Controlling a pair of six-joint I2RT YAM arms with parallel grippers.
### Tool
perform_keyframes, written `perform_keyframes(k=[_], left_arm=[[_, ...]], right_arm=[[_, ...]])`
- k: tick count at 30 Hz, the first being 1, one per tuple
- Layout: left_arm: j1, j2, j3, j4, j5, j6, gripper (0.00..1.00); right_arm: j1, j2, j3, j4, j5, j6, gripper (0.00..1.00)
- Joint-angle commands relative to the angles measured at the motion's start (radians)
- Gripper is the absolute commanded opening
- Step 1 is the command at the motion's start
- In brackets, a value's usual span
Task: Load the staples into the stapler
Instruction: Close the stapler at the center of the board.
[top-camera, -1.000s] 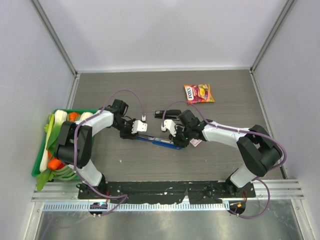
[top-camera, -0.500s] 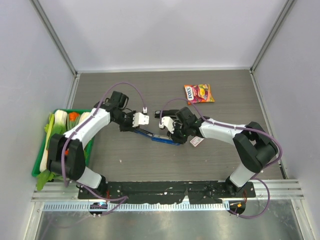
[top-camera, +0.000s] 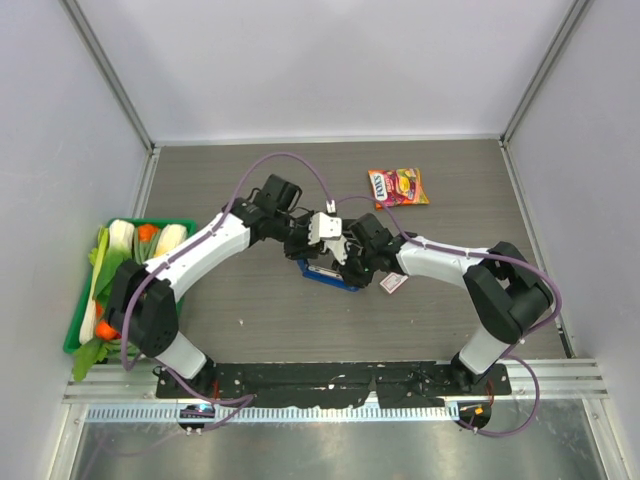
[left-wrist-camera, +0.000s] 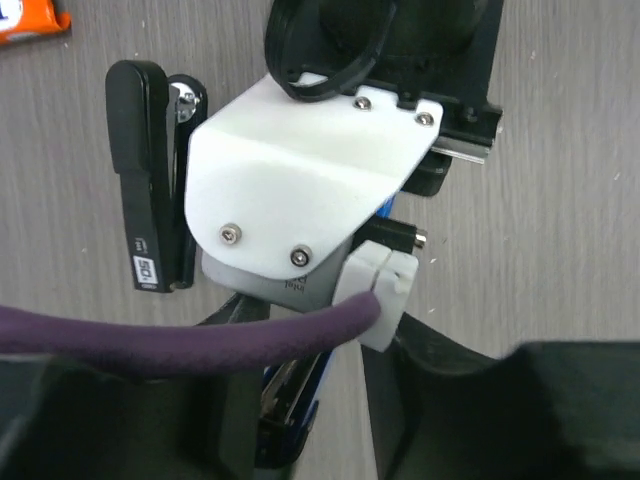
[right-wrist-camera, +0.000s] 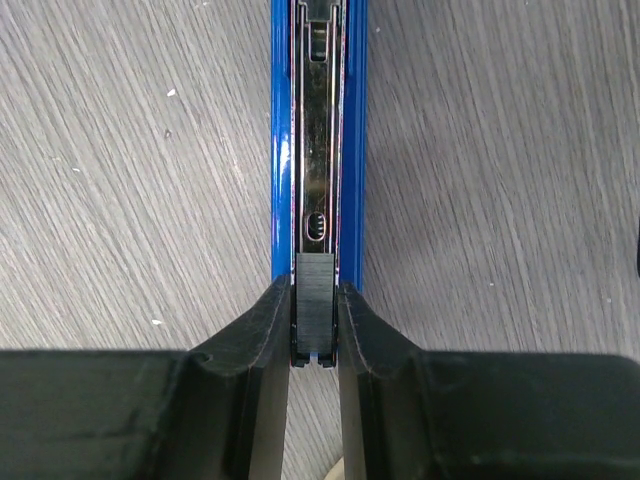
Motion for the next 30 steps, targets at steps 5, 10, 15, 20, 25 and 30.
perform_keyframes(k=[5, 10, 15, 20, 25, 30], left_arm=[[0.03, -0.13, 0.053, 0.142, 0.081, -0.215, 0.85], [0.116, -0.219, 0.084, 0.107, 0.138, -0.238, 1.0], [0.229, -0.3, -0.013, 0.076, 0.204, -0.153, 1.0], [0.257, -0.227, -0.124, -0.047, 0.097, 0.116, 1.0], [0.269, -0.104, -0.145, -0.055, 0.112, 0.174, 0.98], [0.271, -0.027, -0.111, -0.012, 0.17, 0.121, 0.87]], right_arm=[[0.003, 0.032, 0.0, -0.01, 0.035, 0.019, 0.01], [0.003, 0.033, 0.001, -0.013, 0.035, 0.014, 0.01], [-0.006, 0.024, -0.005, -0.014, 0.021, 0.01, 0.01], [-0.015, 0.006, -0.011, -0.013, -0.003, 0.004, 0.01], [-0.018, -0.004, -0.016, -0.01, -0.002, 0.001, 0.01], [-0.024, -0.005, -0.019, -0.008, 0.0, -0.001, 0.01]])
